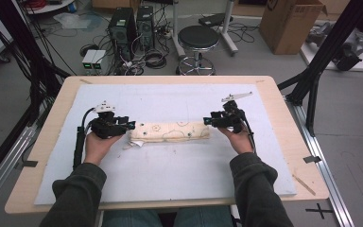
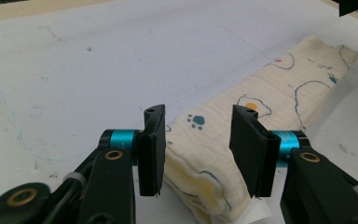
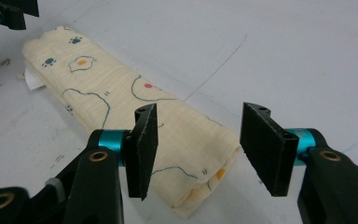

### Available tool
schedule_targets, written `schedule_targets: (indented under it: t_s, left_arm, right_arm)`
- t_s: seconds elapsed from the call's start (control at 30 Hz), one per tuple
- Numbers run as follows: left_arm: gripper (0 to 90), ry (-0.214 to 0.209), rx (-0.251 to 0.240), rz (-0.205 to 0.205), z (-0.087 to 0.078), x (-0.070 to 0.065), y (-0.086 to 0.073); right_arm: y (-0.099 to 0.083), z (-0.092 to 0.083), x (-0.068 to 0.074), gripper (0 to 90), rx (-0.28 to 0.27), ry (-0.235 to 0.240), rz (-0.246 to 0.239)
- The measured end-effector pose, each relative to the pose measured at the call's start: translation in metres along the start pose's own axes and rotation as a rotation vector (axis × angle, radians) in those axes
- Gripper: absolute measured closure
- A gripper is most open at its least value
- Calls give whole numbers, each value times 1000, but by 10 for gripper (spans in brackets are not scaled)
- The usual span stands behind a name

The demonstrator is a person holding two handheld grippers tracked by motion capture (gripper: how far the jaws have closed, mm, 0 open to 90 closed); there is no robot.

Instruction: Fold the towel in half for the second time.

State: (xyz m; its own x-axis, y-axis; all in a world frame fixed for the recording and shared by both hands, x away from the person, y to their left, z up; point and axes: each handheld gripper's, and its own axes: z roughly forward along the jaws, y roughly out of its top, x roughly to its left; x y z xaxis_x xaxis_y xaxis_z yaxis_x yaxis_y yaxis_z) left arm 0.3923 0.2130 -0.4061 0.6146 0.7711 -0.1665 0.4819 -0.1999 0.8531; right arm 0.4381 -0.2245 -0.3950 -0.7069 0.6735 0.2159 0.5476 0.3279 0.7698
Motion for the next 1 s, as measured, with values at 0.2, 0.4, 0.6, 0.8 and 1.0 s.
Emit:
schedule_targets:
  t_s: [0.2,0.4,0.6,0.8,1.0]
  left_arm:
    - [533,-5,-8,4,-5,-2,2]
    - [524,-16,-12,10,-7,-4,3]
    - [499,-11,0,22,-9,-7,3]
    - [474,-19,10,32,-11,-10,3]
    - [452,-14,4,39,-17,-11,4]
  right_arm:
    - [1,-3,4,412,-8,-3,-4]
    - [2,-8,6,382,-19,-4,-4]
    - [1,-11,9,350,-25,11,7]
    - [-4,-9,12,322,-23,9,-3]
    - [-6,-13,14,299,-30,4,7]
